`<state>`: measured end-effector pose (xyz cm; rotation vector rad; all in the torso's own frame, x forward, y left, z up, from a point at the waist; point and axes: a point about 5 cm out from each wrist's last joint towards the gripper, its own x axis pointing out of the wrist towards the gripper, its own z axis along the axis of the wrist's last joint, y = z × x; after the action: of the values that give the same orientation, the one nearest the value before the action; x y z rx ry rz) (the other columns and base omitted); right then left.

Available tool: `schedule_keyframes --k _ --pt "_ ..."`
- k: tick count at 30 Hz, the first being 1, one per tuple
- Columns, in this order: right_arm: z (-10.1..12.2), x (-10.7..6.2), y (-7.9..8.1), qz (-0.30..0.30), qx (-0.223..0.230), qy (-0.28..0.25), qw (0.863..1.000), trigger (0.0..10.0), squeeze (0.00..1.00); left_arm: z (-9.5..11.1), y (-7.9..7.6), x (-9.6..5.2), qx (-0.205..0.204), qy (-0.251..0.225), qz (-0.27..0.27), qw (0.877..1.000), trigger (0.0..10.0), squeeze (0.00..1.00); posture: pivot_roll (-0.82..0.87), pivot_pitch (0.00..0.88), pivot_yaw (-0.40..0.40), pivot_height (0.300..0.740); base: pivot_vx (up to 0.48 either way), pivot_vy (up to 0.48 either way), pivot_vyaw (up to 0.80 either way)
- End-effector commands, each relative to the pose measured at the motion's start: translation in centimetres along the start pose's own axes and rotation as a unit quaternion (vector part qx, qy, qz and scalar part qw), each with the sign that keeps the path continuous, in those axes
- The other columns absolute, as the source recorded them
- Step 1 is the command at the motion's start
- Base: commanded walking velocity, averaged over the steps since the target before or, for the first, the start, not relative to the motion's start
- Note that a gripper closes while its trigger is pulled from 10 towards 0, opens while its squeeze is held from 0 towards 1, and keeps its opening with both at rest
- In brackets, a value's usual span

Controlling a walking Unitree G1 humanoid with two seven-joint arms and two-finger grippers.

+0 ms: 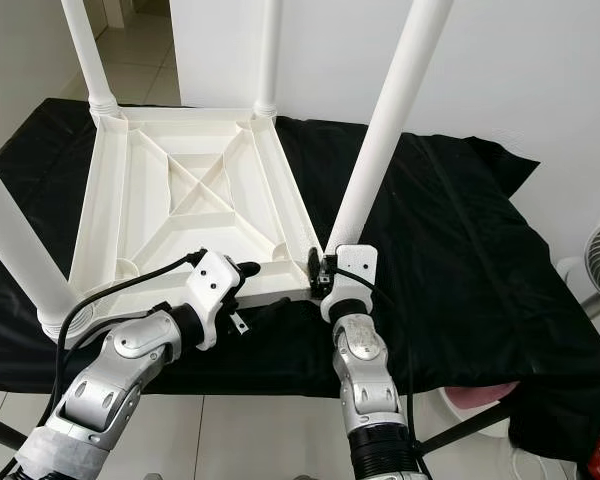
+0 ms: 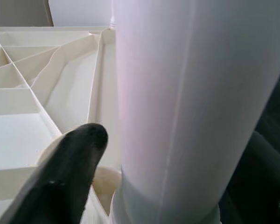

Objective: Building children table

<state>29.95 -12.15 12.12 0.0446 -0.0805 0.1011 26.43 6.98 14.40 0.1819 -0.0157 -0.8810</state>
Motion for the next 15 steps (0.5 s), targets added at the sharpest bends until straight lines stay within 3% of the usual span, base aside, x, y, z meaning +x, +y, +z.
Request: schedule_keyframes --k 1,4,6,8,9,10,11,12,13,14,15 --pt "0.2 0.1 -0.3 0.019 0.007 0.001 1.0 10.0 1.0 0.0 -0.2 0.2 0.002 0.0 -0.002 1.0 10.0 0.0 -0.01 0.0 -0.094 0.74 0.0 0.0 0.0" --pt "0.2 0.1 -0.3 0.027 0.014 0.005 1.0 10.0 1.0 0.0 -0.2 0.2 0.001 0.0 -0.002 1.0 10.0 0.0 -0.01 0.0 -0.092 0.74 0.0 0.0 0.0" --pt "0.4 0.5 -0.8 0.077 0.0 0.003 0.997 10.0 1.0 0.0 -0.2 0.2 0.001 0.0 -0.003 1.0 10.0 0.0 -0.01 0.0 -0.089 0.74 0.0 0.0 0.0" --pt "0.4 0.5 -0.8 0.077 0.0 0.003 0.997 10.0 1.0 0.0 -0.2 0.2 0.001 0.0 -0.003 1.0 10.0 0.0 -0.01 0.0 -0.089 0.74 0.0 0.0 0.0" --pt "0.4 0.6 -1.0 0.116 -0.003 0.009 0.993 10.0 1.0 0.0 -0.2 0.1 0.002 0.0 -0.004 1.0 10.0 0.0 -0.01 0.0 -0.085 0.74 0.0 0.0 0.0" --pt "0.4 0.6 -1.0 0.116 -0.003 0.009 0.993 10.0 1.0 0.0 -0.2 0.1 0.002 0.0 -0.004 1.0 10.0 0.0 -0.01 0.0 -0.085 0.74 0.0 0.0 0.0" --pt "0.4 0.7 -1.4 0.151 -0.013 0.014 0.988 10.0 0.06 0.1 -0.3 0.1 0.002 0.0 -0.004 1.0 10.0 0.0 -0.02 0.0 -0.083 0.74 0.0 0.0 0.0" --pt "0.4 0.7 -1.4 0.151 -0.013 0.014 0.988 10.0 0.06 0.1 -0.3 0.1 0.002 0.0 -0.004 1.0 10.0 0.0 -0.02 0.0 -0.083 0.74 0.0 0.0 0.0" --pt "0.4 0.8 -1.8 0.192 -0.03 0.019 0.981 10.0 0.0 0.1 -0.3 0.1 0.002 0.0 -0.006 1.0 10.0 0.0 -0.02 0.0 -0.079 0.74 0.0 0.0 0.0" --pt "0.4 0.9 -2.2 0.234 -0.042 0.026 0.971 10.0 0.0 0.1 -0.3 0.0 0.002 0.0 -0.007 1.0 10.0 0.0 -0.02 0.0 -0.075 0.74 0.0 0.0 0.0" --pt "0.4 0.9 -2.2 0.234 -0.042 0.026 0.971 10.0 0.0 0.1 -0.3 0.0 0.002 0.0 -0.007 1.0 10.0 0.0 -0.02 0.0 -0.075 0.74 0.0 0.0 0.0"
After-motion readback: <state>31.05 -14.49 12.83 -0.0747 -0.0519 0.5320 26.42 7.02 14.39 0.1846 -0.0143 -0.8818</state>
